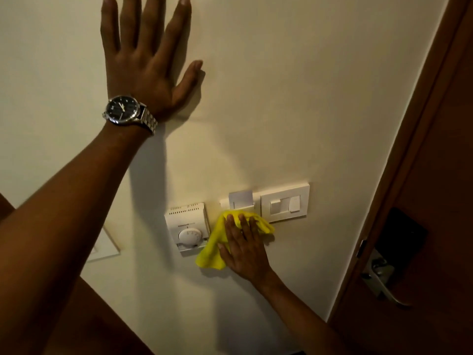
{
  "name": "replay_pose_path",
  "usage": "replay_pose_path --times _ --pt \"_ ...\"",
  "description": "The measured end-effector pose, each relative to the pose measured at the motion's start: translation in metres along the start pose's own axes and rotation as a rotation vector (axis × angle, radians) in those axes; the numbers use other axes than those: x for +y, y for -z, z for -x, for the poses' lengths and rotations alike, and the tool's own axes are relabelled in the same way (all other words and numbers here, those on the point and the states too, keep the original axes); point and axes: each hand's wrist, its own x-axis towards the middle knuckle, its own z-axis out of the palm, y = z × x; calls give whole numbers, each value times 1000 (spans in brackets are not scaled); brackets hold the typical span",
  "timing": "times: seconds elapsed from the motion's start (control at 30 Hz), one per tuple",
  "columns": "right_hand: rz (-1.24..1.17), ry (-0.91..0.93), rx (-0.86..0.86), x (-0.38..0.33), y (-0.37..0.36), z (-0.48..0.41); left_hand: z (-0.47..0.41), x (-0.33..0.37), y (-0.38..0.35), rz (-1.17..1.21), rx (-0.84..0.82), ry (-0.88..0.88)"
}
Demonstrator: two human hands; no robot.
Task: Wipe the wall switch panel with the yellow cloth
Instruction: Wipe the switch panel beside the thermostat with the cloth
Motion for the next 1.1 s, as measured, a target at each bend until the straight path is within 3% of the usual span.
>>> replay_pose_path --times 0.1,0.27,0.57,0.63,0.77,0.83,0.87,1.0,1.03,1.1 --pt "-13 -9 16 4 -1 0 0 0 1 0 -6 14" --pt "93 135 -66 20 -9 40 -3 0 9 9 -52 -9" --pt "38 50 13 14 -8 14 -2 2 13 36 -122 42" --pt "10 -69 -11 18 -2 36 -4 2 16 38 -138 35" --pt "-308 -566 4 -9 3 31 -2 2 14 21 -114 27" --pt "-414 -706 25 -33 1 10 -1 5 11 13 -78 31" --pt "-412 -687 15 -43 0 5 0 5 9 11 -70 36" --pt "-203 -324 -116 -38 -4 37 -2 1 9 13 -67 19" --pt "-177 -334 -115 -29 -4 43 -4 0 9 13 -64 7" --pt "-219 -520 -79 -20 1 43 -2 -1 7 6 -43 -11"
